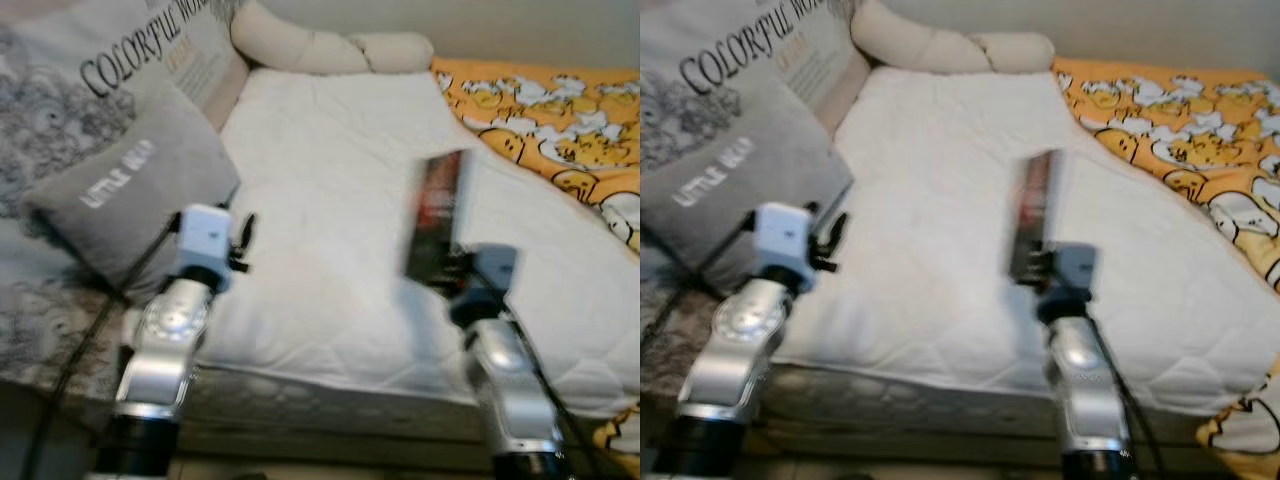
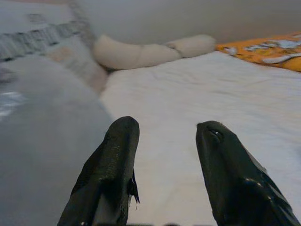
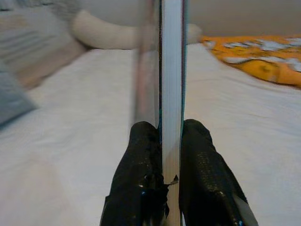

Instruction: Clean up the room

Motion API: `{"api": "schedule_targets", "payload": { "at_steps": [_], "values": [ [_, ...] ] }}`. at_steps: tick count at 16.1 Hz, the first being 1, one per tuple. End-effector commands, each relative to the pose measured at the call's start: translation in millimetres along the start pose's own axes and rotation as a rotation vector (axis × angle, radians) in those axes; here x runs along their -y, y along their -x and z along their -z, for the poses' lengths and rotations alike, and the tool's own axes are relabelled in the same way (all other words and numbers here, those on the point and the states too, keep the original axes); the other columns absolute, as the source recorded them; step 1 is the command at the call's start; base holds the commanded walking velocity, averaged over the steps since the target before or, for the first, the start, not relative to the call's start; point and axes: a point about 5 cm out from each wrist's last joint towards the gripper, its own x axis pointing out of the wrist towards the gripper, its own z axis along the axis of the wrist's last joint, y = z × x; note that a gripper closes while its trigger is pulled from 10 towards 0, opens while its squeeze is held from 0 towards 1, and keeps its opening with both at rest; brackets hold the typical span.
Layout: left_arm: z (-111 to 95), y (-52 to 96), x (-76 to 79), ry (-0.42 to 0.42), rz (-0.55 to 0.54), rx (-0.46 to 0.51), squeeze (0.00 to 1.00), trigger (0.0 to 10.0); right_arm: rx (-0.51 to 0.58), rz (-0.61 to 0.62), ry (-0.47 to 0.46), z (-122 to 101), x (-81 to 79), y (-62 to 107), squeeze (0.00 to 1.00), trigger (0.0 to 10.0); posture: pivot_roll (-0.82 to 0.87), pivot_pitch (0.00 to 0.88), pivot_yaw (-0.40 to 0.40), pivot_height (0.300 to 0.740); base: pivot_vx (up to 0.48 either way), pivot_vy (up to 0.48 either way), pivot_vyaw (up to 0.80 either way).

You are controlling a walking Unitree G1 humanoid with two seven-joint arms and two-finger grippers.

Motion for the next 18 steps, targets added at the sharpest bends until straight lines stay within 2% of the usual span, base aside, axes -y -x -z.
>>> {"api": "schedule_targets", "payload": {
  "at_steps": [1,4,6,10,18],
  "values": [
    [-3.0,-0.2,6.6,-0.002,0.027,0.013,0.0,10.0,0.063,0.031,0.011,-13.5,10.0,-0.1,0.0,10.0,0.01,0.0,0.012,0.74,0.0,0.405,0.0],
    [-2.5,-0.6,7.9,-0.005,0.032,0.01,0.0,10.0,0.06,0.041,0.01,-12.5,11.3,1.9,0.0,10.0,0.01,0.0,0.014,0.74,0.0,0.402,0.0],
    [-5.6,-0.9,8.6,0.022,0.024,0.027,0.0,10.0,0.059,0.041,0.0,-12.9,10.9,2.0,0.0,10.0,0.01,0.0,0.013,0.74,0.0,0.0,0.0],
    [-5.9,-1.5,10.4,0.004,0.05,0.021,0.0,10.0,0.047,0.029,-0.008,-12.2,8.4,-0.2,0.0,10.0,0.01,0.0,0.008,0.74,0.0,0.0,0.0],
    [-5.5,-0.5,5.8,0.012,0.04,0.009,0.0,10.0,0.044,0.019,-0.009,-13.7,6.5,-4.6,0.0,10.0,0.02,0.0,-0.006,0.74,0.308,0.0,0.0]
  ]
}}
